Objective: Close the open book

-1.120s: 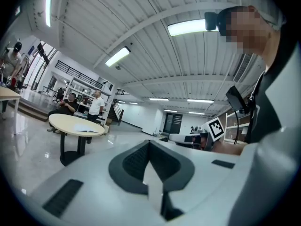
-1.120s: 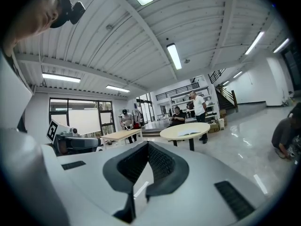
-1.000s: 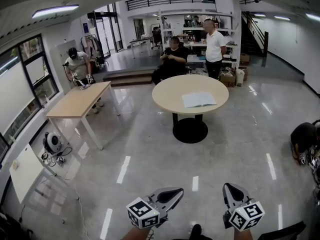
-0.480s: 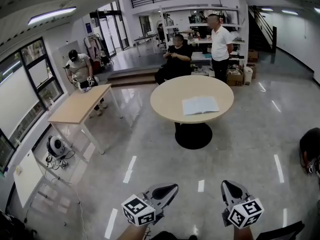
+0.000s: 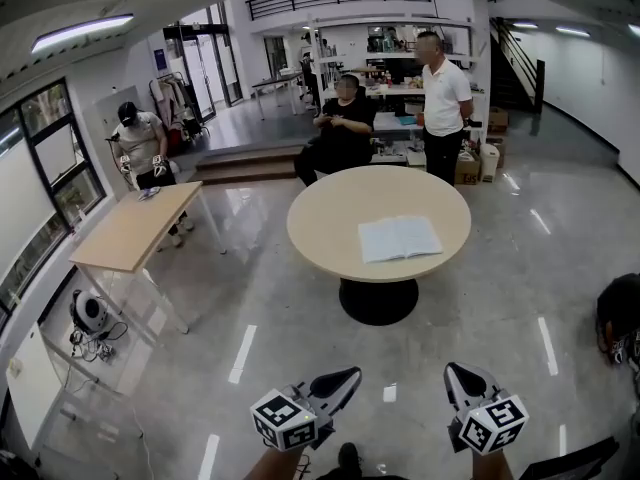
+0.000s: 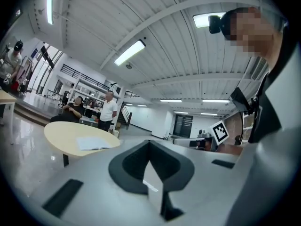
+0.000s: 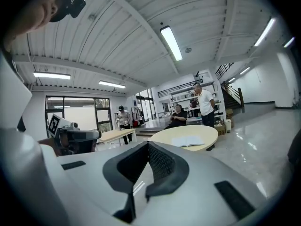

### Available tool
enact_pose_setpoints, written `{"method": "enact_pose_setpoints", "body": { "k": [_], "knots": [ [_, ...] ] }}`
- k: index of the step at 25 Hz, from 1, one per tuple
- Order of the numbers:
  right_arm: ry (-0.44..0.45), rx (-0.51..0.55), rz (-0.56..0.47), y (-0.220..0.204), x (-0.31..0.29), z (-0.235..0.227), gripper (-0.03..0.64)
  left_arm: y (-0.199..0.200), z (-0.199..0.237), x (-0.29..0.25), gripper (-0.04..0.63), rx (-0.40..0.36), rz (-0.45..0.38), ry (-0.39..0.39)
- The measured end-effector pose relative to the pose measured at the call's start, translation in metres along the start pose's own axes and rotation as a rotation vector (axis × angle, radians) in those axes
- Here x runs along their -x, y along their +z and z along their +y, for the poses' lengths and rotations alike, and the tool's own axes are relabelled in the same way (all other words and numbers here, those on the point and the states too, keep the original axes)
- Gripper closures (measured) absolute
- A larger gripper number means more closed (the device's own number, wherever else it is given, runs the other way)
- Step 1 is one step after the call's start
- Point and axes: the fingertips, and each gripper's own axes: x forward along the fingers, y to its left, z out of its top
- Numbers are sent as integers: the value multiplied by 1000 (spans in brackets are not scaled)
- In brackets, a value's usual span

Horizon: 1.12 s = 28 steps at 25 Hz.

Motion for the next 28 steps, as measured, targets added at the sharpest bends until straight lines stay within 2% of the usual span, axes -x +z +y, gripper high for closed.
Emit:
{"method": "enact_pose_setpoints", "body": {
  "k": [4, 7, 15, 21, 24, 28],
  "knots": [
    [-10, 4, 4, 20, -62, -7, 618, 27, 65, -18, 601, 5, 0, -19],
    [-18, 8, -8, 43, -107, -14, 618, 47, 106, -30, 601, 35, -23, -49],
    [-19, -16, -13, 63, -201, -55, 618, 48, 190, -87, 601, 63, 22, -46],
    [13, -14, -20, 85, -274, -112, 618, 68, 245, -158, 601, 43, 19, -17],
    [34, -7, -37, 105, -305, -154, 618, 87, 263, -203, 601, 6, -13, -25],
    [83, -5, -43, 128, -342, -197, 618, 104, 292, -253, 602, -24, -7, 9]
  ]
}}
